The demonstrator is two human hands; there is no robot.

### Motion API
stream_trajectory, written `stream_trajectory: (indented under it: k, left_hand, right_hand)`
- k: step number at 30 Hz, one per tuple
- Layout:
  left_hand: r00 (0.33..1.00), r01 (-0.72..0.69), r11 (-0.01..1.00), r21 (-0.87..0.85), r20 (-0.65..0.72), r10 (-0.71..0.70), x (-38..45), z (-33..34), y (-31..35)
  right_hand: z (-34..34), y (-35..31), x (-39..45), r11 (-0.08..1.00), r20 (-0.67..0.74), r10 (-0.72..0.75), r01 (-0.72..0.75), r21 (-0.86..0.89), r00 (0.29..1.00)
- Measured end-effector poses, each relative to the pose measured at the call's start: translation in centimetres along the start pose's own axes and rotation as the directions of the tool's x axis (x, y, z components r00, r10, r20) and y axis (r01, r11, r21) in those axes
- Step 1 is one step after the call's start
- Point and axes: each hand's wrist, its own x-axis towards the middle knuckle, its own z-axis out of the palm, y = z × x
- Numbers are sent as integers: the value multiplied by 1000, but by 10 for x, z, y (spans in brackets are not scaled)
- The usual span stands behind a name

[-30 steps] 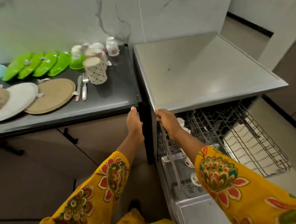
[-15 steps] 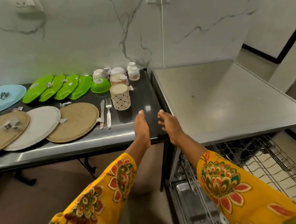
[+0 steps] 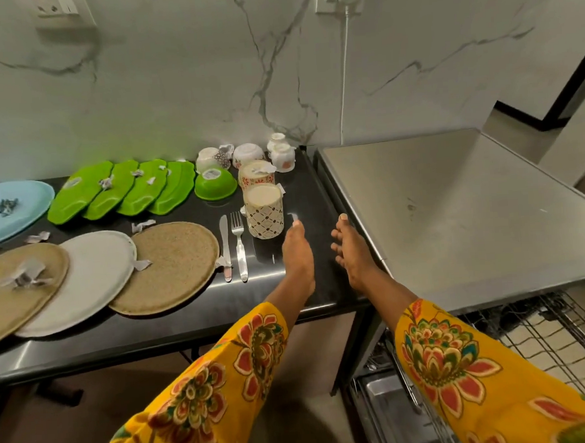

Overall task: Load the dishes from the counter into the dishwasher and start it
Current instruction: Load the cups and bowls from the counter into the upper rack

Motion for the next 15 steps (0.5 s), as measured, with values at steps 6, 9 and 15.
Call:
stream_trajectory:
  k: [6, 9, 15]
  left_hand:
    - [1000, -18, 999, 27, 3, 18, 25, 3, -1]
    - [1000, -27, 997, 67, 1, 27, 40, 11, -2]
    - [1000, -13, 998, 61, -25, 14, 92, 31, 3]
  right_hand:
    - [5, 0, 28, 999, 10, 7, -6, -44, 1000]
    - [8, -2, 49, 998, 23, 3, -1, -71, 1000]
    - [13, -16, 103, 999, 68, 13, -10, -40, 998]
